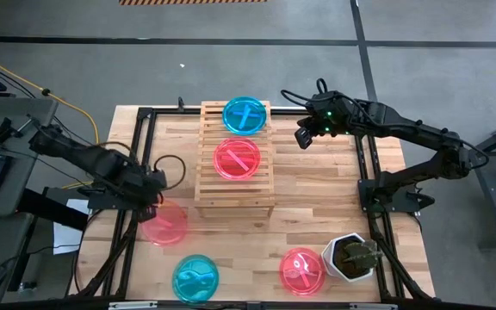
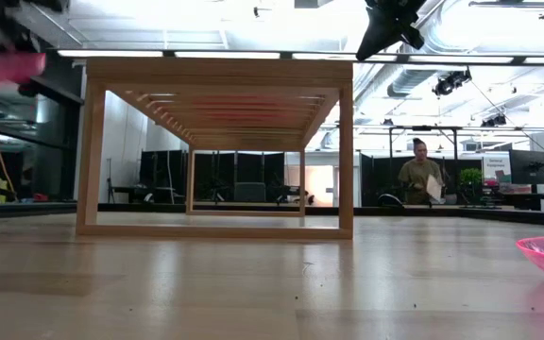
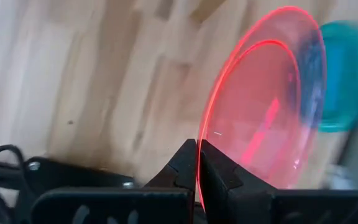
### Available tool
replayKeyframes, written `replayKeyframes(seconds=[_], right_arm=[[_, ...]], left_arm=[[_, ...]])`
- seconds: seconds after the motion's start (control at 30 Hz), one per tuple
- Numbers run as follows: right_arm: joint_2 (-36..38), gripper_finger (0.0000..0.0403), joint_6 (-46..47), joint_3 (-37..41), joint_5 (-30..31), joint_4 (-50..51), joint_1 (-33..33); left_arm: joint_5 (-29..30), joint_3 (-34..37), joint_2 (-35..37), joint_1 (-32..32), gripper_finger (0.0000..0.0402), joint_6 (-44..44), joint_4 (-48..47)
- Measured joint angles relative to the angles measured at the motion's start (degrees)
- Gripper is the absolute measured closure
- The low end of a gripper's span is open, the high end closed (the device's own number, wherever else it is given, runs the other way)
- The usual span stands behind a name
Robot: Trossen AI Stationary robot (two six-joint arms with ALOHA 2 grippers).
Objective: Place and stack plates onto a shelf
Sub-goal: Stack the pink plate on top of the pink plate on the shelf
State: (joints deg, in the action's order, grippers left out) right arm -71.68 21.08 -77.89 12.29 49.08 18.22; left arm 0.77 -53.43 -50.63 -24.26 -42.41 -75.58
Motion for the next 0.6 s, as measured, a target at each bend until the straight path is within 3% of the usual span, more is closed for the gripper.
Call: replayKeyframes(seconds=[0.23,0.43,0.5,0.6], right_arm=[[0.0,0.0402,-0.8,0.0,0.0,0.0,0.0],[0.0,0.0402,-1.6,0.0,0.0,-0.4,0.0],[0.0,0.0402,-1.6,0.0,0.0,-0.5,0.0],[0.0,0.0402,-1.6,0.0,0.0,-0.5,0.0]], left_arm=[[-0.7,-16.2,-1.0,1.8,0.0401,-0.8,0.3],[14.0,-25.6,-7.2,11.4,0.0401,6.5,8.5],[14.0,-26.6,-10.4,16.5,0.0401,11.2,13.5],[7.6,-27.2,-15.4,24.5,0.0401,18.4,20.1]])
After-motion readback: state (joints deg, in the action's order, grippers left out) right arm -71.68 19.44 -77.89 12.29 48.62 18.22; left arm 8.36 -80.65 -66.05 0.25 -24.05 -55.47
